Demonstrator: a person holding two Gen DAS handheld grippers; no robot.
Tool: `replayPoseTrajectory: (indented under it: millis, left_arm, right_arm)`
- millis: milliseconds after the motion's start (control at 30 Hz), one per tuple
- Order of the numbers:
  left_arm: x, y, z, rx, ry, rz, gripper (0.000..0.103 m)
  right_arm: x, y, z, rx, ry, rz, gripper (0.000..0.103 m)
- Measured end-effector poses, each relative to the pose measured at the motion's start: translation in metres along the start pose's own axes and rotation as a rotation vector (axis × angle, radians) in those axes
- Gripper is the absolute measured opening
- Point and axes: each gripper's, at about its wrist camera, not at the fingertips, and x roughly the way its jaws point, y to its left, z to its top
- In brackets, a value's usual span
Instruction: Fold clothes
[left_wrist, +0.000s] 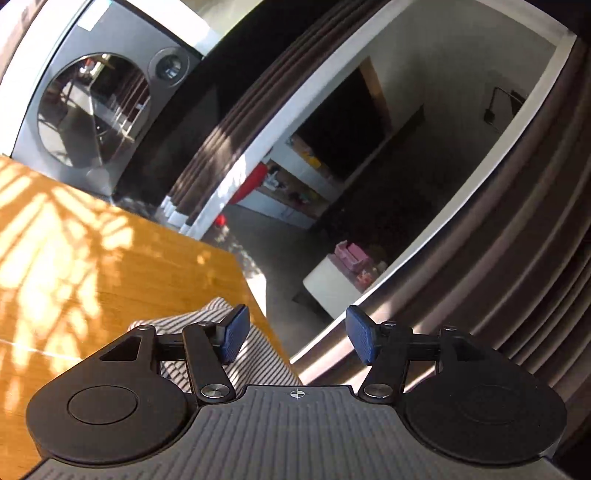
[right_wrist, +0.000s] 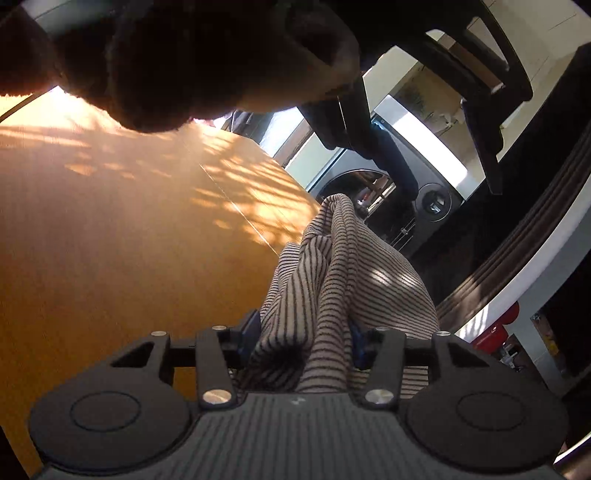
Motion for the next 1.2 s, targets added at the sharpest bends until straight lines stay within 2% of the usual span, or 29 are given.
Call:
replayPoseTrajectory:
  millis: [33,100,133,167,200,267,367,433,533,600,633,667,733,833,900,967,1033,1133,1167,1200]
  left_arm:
    - [0.013,0.006,-0.005,-0.003,0.038,0.034,0.062]
    - [0.028,0.022,-0.018,0.0,0.1,0.103,0.055]
    - [0.029,0.03,-0.024,0.008,0.098,0.107,0.048]
    - [0.026,0.034,-0.028,0.019,0.086,0.102,0.042]
    - [0.024,0.038,-0.031,0.021,0.077,0.1,0.039]
    - [0.02,0.045,-0.033,-0.008,0.071,0.092,0.036]
    - [0.014,0.049,-0.037,0.001,0.058,0.095,0.03]
    - [0.017,0.049,-0.036,0.014,0.049,0.103,0.03]
    - [0.013,0.047,-0.037,0.025,0.044,0.113,0.03]
    - [0.002,0.043,-0.032,0.002,0.034,0.108,0.042]
    - [-0.006,0.04,-0.029,-0.013,0.021,0.102,0.062]
    - [-0.015,0.036,-0.028,-0.015,-0.007,0.102,0.078]
    - [-0.031,0.024,-0.029,0.011,-0.057,0.124,0.087]
    - [-0.027,0.012,-0.041,0.059,0.019,0.126,0.084]
    - [-0.017,0.011,-0.052,0.078,0.074,0.101,0.072]
    - [-0.004,0.011,-0.063,0.11,0.114,0.118,0.06]
    - [-0.003,0.012,-0.068,0.161,0.111,0.148,0.05]
    - [-0.002,0.014,-0.074,0.195,0.108,0.166,0.049]
    - [-0.002,0.015,-0.074,0.196,0.106,0.163,0.049]
    - [-0.001,0.016,-0.075,0.197,0.104,0.161,0.049]
  right_arm:
    - [-0.004,-0.008,0.0,0.023,-0.004,0.044,0.055]
    - [-0.014,-0.033,-0.001,0.118,-0.011,0.171,0.069]
    - [-0.02,-0.052,-0.003,0.208,-0.025,0.239,0.072]
    - [-0.026,-0.071,-0.005,0.299,-0.04,0.302,0.08]
    - [-0.032,-0.091,-0.009,0.394,-0.058,0.33,0.093]
    - [-0.036,-0.126,-0.019,0.571,-0.079,0.319,0.103]
    - [-0.02,-0.152,-0.035,0.719,-0.024,0.214,0.103]
    - [0.001,-0.141,-0.043,0.687,0.096,0.169,0.103]
    - [0.011,-0.117,-0.057,0.68,0.122,0.121,0.103]
    - [0.012,-0.109,-0.059,0.664,0.13,0.09,0.103]
    - [0.012,-0.107,-0.059,0.664,0.129,0.08,0.103]
    - [0.011,-0.106,-0.059,0.664,0.129,0.07,0.103]
    - [0.011,-0.104,-0.059,0.665,0.127,0.051,0.103]
    - [0.014,-0.102,-0.06,0.691,0.119,0.048,0.103]
    - [0.011,-0.105,-0.06,0.703,0.114,0.062,0.103]
    - [0.007,-0.114,-0.063,0.725,0.103,0.106,0.103]
    - [-0.004,-0.133,-0.069,0.777,0.071,0.17,0.103]
    - [-0.024,-0.167,-0.075,0.862,-0.01,0.199,0.103]
    - [-0.026,-0.177,-0.074,0.874,-0.034,0.205,0.101]
    - [-0.027,-0.187,-0.073,0.885,-0.056,0.216,0.088]
